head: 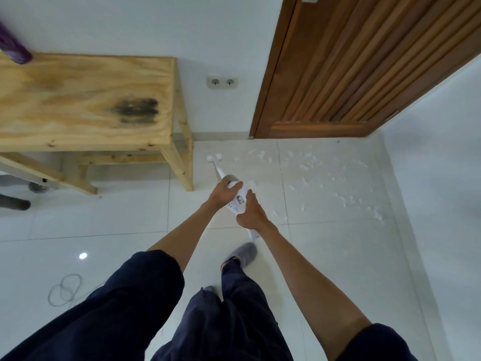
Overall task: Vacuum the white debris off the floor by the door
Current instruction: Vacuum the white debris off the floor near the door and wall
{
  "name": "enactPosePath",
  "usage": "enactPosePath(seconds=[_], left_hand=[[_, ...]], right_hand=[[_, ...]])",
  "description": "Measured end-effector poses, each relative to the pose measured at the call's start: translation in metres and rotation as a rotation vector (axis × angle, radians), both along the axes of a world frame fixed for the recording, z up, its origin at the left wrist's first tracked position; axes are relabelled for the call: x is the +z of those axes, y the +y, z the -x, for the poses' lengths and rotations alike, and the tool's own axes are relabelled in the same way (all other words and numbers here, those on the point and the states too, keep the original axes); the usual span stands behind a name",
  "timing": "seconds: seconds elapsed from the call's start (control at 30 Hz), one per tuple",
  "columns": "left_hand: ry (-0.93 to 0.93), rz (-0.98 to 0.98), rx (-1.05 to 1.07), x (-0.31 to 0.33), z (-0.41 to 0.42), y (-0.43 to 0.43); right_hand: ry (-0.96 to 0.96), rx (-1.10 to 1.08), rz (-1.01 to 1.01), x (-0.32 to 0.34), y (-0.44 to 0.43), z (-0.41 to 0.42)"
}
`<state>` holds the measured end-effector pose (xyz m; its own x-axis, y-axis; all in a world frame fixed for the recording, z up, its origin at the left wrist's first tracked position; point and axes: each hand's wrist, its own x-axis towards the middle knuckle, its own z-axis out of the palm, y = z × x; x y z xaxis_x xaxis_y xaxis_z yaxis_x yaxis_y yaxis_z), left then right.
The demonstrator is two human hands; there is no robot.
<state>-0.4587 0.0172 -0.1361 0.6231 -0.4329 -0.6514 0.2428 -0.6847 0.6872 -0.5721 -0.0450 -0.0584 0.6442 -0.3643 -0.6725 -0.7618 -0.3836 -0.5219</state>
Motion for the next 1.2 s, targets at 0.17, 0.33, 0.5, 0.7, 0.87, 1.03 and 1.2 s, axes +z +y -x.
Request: enactPosePath(seconds=[0.17, 0.33, 0.5, 0.7, 0.87, 1.03, 1.2], left_hand=[[0.006, -0.028, 0.043, -0.001, -0.033, -0.038], [-0.002, -0.037, 0.056, -0.008, -0.057, -0.064], [-0.02, -0.039, 0.066, -0.012, -0.074, -0.081], [-0.082, -0.046, 0.036, -0.011, -0.066, -0.081], [-0.163, -0.144, -0.091, -0.009, -0.045, -0.063], [-0.21, -0.122, -0.228, -0.008, -0.003, -0.042], [-0.263, -0.147, -0.36, -0.016, 0.054, -0.014]], right_hand=[[0.005, 0.037, 0.009, -0.009, -0.042, -0.036], [0.027, 0.094, 0.002, -0.019, -0.073, -0.063], [0.06, 0.129, -0.043, -0.021, -0.086, -0.079], [0.044, 0.186, -0.021, -0.018, -0.083, -0.069], [0.01, 0.214, 0.016, -0.017, -0.071, -0.042], [0.008, 0.222, 0.024, -0.019, -0.054, -0.001], [0.024, 0.257, 0.044, -0.019, -0.026, 0.058]])
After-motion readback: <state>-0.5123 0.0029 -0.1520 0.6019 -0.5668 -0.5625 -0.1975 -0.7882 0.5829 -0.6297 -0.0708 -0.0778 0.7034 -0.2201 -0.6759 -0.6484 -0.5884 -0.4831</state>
